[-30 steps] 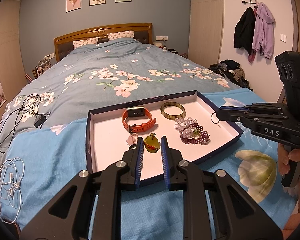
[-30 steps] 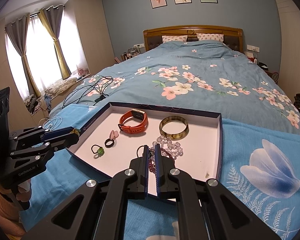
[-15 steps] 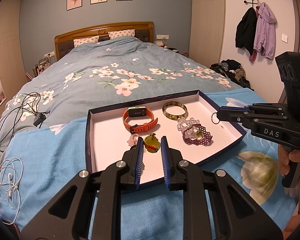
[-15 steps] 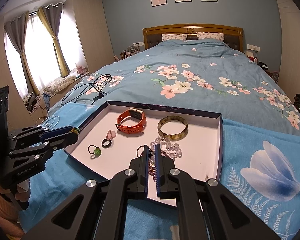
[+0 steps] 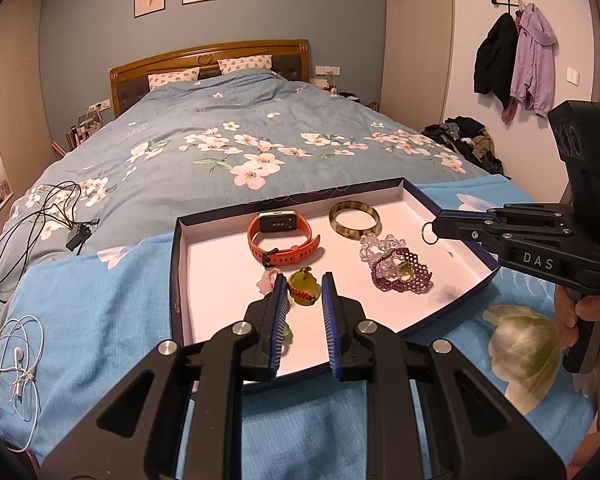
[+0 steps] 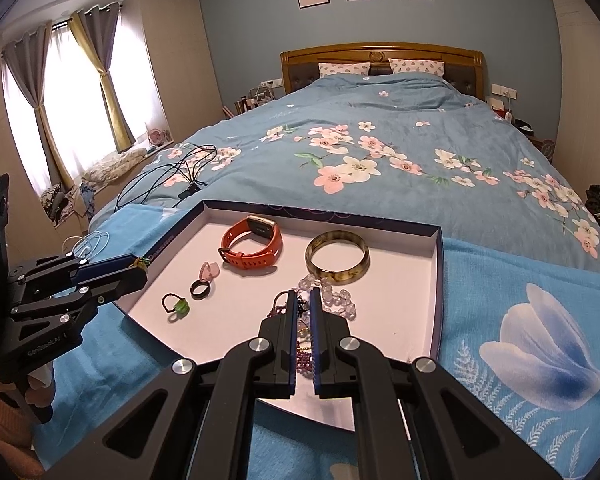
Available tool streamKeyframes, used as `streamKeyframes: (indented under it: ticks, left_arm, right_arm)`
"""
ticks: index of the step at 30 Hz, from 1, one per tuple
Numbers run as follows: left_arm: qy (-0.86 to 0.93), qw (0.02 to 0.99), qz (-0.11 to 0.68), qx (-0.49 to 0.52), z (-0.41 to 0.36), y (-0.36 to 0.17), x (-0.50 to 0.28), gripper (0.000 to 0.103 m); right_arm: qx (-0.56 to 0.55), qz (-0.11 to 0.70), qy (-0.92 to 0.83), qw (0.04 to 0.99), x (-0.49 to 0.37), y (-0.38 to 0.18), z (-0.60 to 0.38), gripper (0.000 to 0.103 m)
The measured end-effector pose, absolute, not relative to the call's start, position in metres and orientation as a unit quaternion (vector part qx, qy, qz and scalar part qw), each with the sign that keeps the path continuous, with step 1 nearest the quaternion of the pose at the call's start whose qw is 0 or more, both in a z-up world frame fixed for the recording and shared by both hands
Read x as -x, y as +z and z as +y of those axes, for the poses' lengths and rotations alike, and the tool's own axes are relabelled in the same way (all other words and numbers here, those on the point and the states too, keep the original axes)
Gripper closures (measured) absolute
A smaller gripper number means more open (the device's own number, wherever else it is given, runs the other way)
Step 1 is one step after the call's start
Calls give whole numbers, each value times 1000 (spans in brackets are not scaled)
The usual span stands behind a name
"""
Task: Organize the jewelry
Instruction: 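Lower the yellow pendant with the left gripper while the right lowers the silver ring into the box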
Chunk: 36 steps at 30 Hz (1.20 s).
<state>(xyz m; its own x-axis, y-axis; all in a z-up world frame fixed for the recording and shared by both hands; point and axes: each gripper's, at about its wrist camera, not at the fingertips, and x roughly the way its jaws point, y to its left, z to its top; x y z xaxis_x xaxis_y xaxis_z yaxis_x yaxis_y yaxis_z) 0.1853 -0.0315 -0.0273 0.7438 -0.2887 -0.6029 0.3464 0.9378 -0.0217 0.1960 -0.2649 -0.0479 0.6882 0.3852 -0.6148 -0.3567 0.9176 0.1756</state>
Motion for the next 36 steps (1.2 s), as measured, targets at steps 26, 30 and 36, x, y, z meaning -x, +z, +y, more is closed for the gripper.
streamKeyframes:
  ticks: [26,30,36]
  left_arm:
    - [-158,929,332,-50,-37,-35,-206,85]
    - [-156,929,333,-50,-37,-35,-209,85]
    - [-155,929,334,-50,-38,-36,-211,85]
  right_arm:
    - [-10,368,180,912,-219,-45,-256,99]
    - [-9,373,175,911,-229,-45,-248,99]
    - [-10,378,171,910,-238,-46,-242,99]
